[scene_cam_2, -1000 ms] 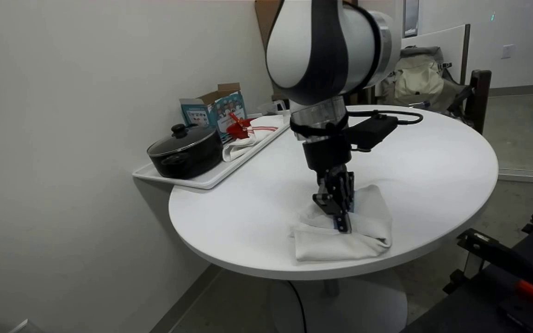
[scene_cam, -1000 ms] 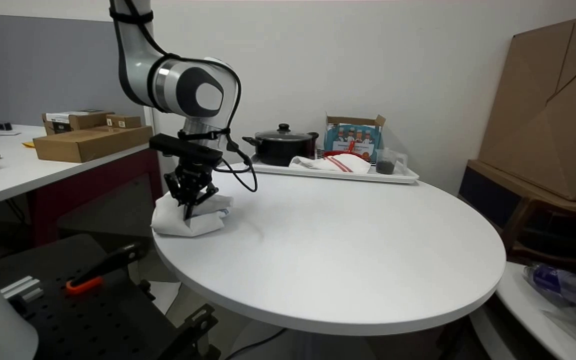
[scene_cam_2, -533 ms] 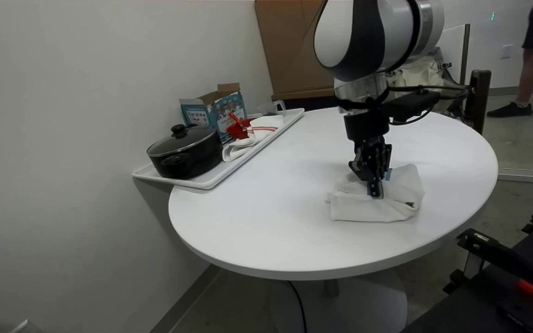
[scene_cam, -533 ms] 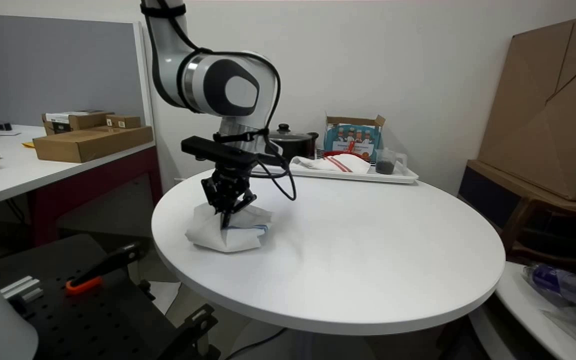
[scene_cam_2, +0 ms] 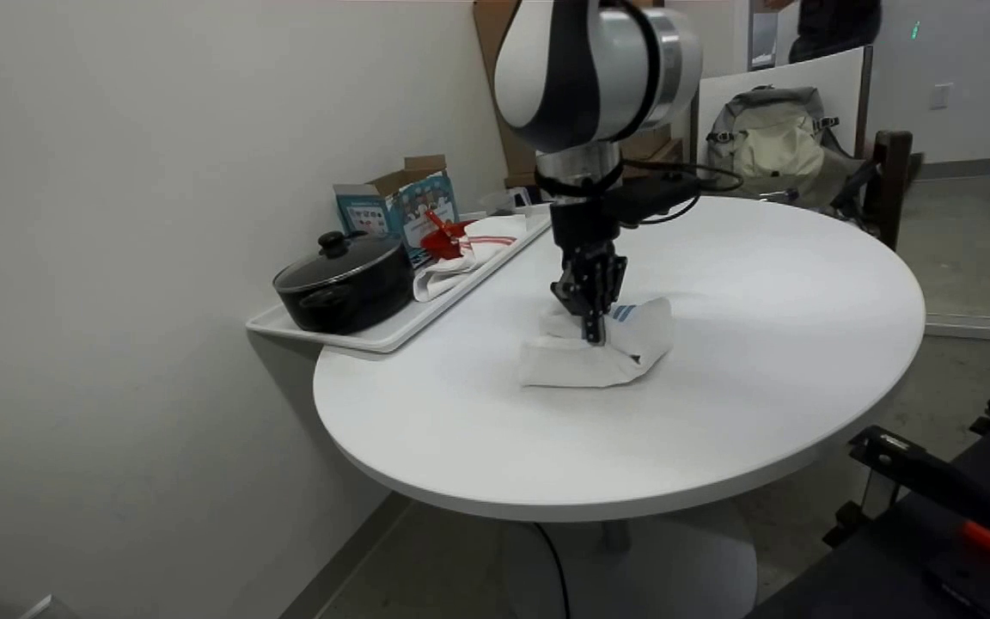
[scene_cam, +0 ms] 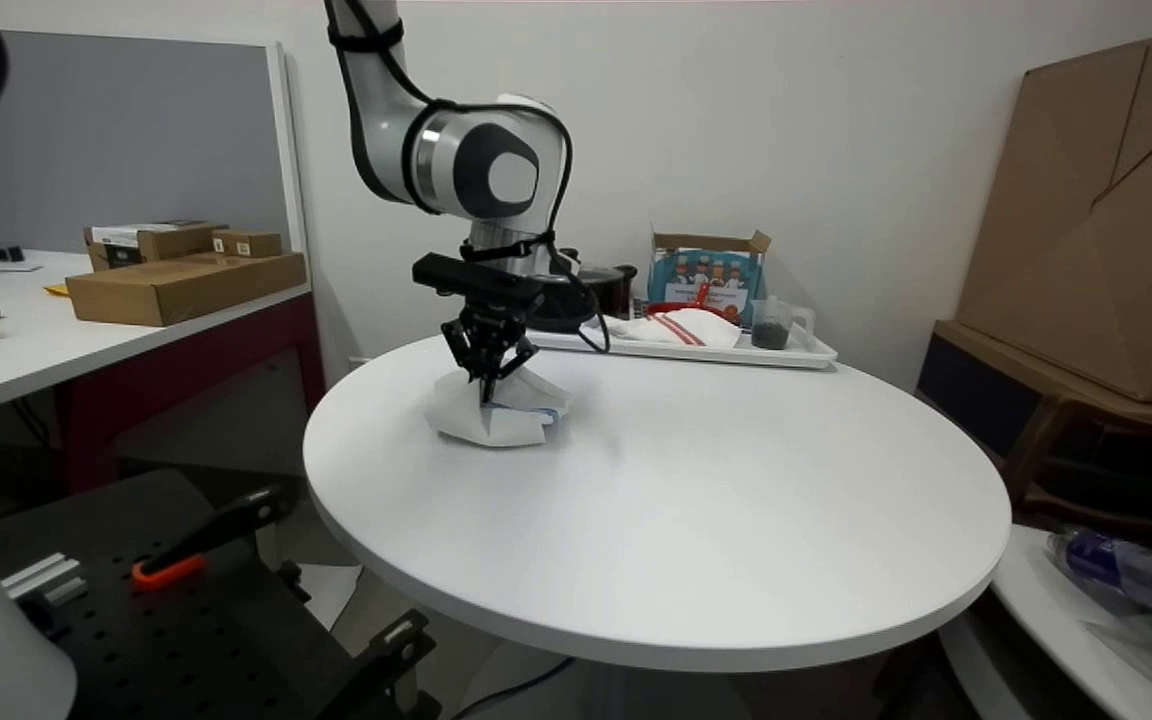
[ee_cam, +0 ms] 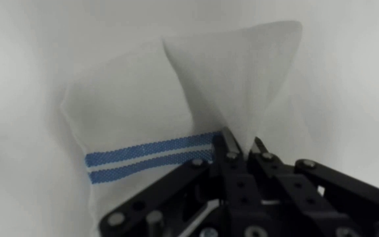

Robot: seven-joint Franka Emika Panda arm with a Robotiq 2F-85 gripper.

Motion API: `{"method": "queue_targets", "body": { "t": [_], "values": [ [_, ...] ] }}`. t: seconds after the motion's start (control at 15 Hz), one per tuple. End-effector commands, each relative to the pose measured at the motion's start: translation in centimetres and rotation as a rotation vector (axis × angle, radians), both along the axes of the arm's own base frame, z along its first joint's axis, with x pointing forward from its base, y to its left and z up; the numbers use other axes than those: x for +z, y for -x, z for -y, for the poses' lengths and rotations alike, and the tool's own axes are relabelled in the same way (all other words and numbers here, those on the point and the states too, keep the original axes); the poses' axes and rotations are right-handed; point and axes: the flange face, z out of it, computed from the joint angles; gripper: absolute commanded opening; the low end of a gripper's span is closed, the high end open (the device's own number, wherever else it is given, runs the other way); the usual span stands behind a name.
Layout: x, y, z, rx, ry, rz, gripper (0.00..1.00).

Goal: Slide the white towel across the table.

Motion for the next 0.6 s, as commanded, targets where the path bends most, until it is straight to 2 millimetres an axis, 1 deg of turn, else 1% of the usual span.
{"method": "queue_targets", "body": {
  "t": [0.0,0.13,0.27,0.4,0.47,0.53],
  "values": [
    [-2.5,0.5,-4.8,0.062,-0.021,-0.041,0.02],
    [-3.9,3.0,-6.8,0.116,-0.034,-0.087,0.02],
    [-4.0,5.6,-7.7,0.172,-0.043,-0.112,0.02],
    [-3.9,8.1,-7.4,0.208,-0.048,-0.126,0.02],
    [-3.9,9.1,-6.5,0.209,-0.044,-0.135,0.02],
    [-3.8,9.7,-5.4,0.202,-0.031,-0.135,0.02]
  ]
}}
